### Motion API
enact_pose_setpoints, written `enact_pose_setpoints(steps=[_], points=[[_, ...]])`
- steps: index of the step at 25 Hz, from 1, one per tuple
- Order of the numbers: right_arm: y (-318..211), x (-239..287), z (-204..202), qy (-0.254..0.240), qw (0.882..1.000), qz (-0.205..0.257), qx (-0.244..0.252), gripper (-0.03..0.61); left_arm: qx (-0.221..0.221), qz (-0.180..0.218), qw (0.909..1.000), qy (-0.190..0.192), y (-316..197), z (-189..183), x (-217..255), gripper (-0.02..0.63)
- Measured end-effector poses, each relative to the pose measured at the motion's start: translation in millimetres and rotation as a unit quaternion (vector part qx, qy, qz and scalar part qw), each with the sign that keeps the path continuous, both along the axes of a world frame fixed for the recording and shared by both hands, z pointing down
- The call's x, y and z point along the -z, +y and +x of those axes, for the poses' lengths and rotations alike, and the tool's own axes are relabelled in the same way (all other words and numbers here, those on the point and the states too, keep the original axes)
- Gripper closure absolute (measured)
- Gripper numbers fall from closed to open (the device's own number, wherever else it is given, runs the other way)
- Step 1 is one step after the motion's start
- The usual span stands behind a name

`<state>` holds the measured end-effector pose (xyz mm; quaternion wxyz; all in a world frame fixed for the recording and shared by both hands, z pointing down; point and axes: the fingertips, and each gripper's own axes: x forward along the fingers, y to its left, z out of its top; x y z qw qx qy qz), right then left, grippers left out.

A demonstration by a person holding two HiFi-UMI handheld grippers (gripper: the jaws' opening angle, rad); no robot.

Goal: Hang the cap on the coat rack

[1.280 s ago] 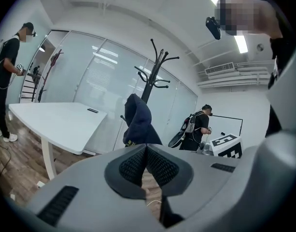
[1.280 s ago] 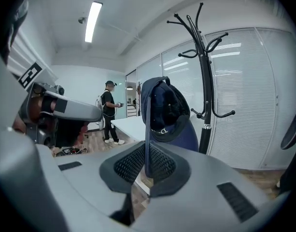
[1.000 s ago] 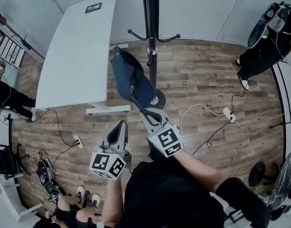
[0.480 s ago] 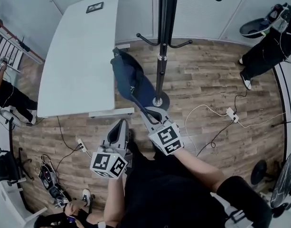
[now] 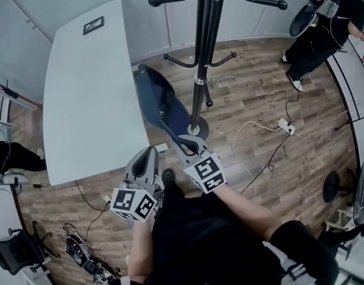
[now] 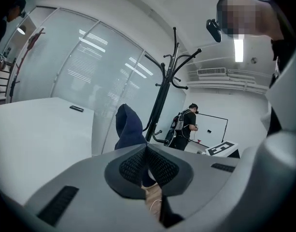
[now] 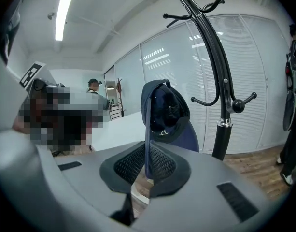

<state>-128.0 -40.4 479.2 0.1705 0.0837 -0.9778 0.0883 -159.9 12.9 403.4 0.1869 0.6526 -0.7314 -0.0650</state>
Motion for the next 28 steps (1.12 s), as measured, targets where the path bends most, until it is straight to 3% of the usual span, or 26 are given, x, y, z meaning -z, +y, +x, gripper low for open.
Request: enact_pose_setpoints(steps=[18,28], points=[[-17,-25,-65,0.012,0.992,-0.046,-0.114,0.534,-0.153,-0.003,0.9881,0.017,-35,-69,-8,0.598],[-27,-31,-72,0.012,0.986,-0.061,-0.156,0.534,-0.189,-0.008,0.9817,0.024,-40,-83,-15,0.598]])
